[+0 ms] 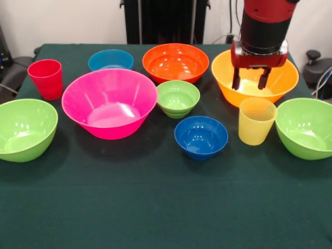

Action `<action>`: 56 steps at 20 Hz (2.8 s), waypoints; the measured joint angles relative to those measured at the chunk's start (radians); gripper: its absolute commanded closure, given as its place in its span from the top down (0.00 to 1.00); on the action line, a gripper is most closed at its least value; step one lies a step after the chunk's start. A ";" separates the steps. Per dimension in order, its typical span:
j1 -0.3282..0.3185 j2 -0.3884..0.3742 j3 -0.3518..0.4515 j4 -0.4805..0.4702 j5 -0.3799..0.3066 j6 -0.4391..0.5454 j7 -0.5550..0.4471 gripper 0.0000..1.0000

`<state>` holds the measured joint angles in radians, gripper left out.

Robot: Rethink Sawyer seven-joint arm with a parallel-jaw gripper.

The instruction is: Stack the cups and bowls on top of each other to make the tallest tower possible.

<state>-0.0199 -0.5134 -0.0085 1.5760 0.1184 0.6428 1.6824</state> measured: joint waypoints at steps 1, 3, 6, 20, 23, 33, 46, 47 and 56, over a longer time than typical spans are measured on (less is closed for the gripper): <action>-0.011 0.000 0.000 -0.027 0.002 0.018 0.000 1.00; -0.020 0.000 0.000 -0.045 0.004 0.025 0.000 1.00; -0.038 0.000 0.000 -0.077 0.007 0.027 0.000 1.00; -0.105 0.070 -0.027 -0.246 0.011 0.027 0.000 1.00; -0.103 0.091 -0.033 -0.247 0.016 0.027 0.000 1.00; -0.066 0.126 -0.033 -0.229 0.032 0.018 0.000 1.00; 0.014 0.051 -0.034 -0.134 0.067 0.017 0.058 1.00; 0.017 0.043 -0.033 -0.126 0.067 0.016 0.065 1.00; 0.017 0.003 -0.034 -0.059 0.066 -0.046 0.083 1.00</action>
<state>-0.0026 -0.5101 -0.0422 1.5172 0.1847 0.5969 1.7650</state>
